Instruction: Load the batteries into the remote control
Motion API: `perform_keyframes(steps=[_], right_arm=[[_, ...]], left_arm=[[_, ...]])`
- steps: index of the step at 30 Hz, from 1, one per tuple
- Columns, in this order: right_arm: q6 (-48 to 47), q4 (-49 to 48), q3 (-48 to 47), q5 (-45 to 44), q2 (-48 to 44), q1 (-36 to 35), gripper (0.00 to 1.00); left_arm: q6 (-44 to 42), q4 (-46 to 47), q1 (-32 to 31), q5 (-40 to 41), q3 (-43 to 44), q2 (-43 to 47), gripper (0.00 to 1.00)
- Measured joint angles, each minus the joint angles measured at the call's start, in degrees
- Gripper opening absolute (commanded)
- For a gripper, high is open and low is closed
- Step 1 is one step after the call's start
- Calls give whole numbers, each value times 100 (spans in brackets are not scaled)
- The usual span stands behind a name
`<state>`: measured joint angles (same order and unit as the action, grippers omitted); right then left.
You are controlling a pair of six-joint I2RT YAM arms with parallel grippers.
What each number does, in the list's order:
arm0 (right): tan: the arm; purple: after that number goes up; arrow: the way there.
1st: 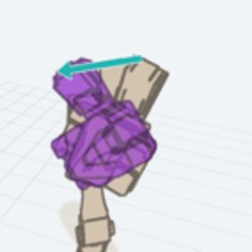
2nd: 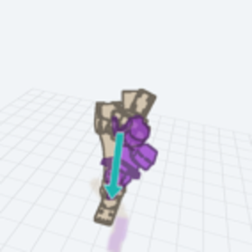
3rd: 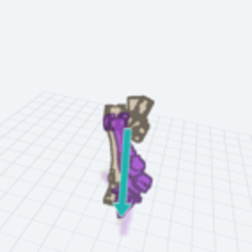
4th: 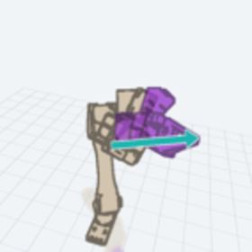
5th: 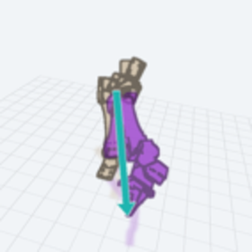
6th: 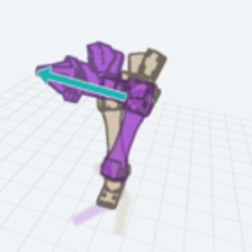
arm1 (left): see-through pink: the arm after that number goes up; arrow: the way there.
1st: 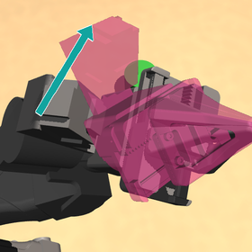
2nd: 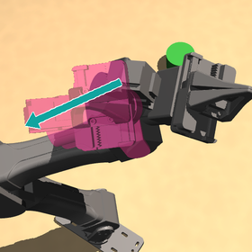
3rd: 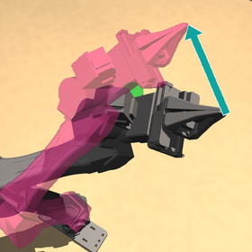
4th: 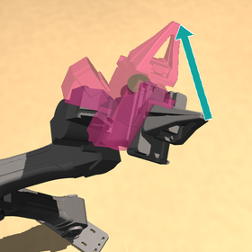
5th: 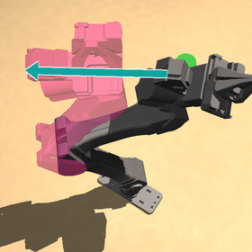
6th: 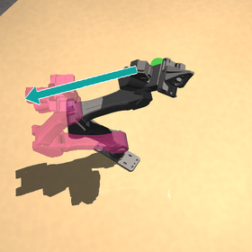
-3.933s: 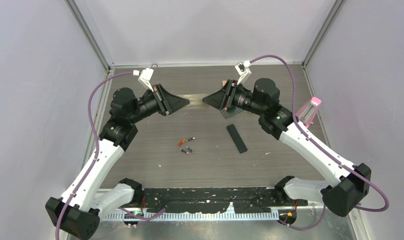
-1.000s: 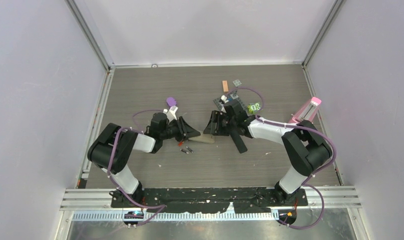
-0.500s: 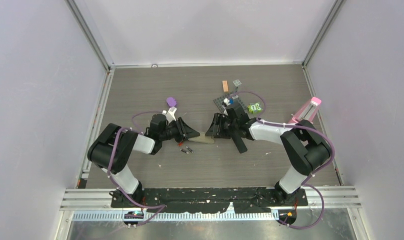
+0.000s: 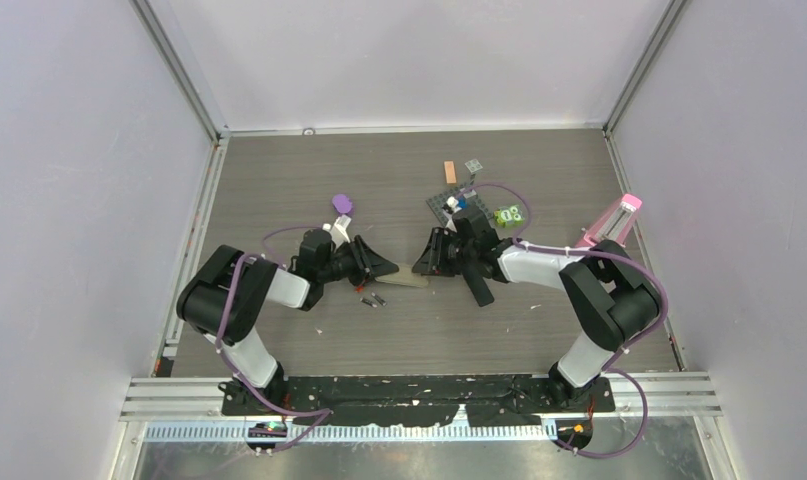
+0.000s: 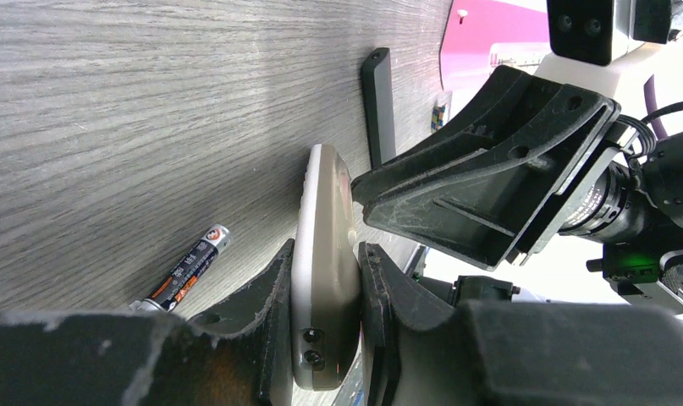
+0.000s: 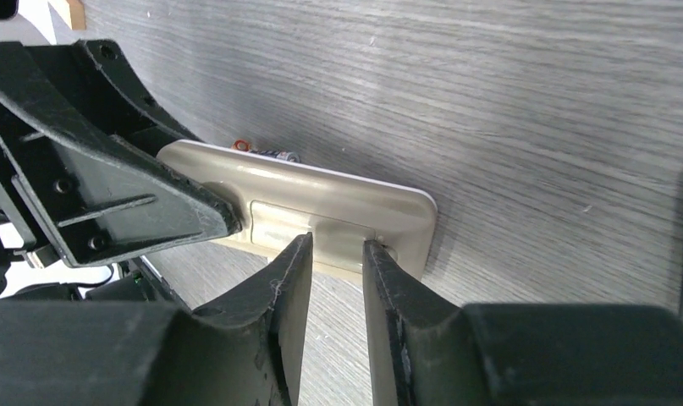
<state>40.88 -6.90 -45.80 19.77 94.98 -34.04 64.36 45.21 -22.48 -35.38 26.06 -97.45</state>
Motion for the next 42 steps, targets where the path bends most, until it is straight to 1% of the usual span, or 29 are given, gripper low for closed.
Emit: perform_keyframes(steps=[3, 6, 12, 16, 33, 42], right_arm=[[4, -50, 7, 68, 0, -31, 31], [2, -59, 7, 94, 0, -35, 32], [-4, -22, 4, 26, 0, -33, 39], [-11, 11, -2, -11, -2, -35, 42], [-68, 162, -81, -48, -11, -35, 43], [-188, 337, -114, -157, -44, -35, 44]], left_arm=[[2, 31, -2, -2, 0, -22, 0], [15, 44, -7, -2, 0, -33, 0], [22, 42, -7, 2, 0, -33, 0], [33, 44, -7, 20, 0, -37, 0], [103, 103, -15, 33, 0, -96, 0], [-4, -28, -28, 94, 9, -22, 0]])
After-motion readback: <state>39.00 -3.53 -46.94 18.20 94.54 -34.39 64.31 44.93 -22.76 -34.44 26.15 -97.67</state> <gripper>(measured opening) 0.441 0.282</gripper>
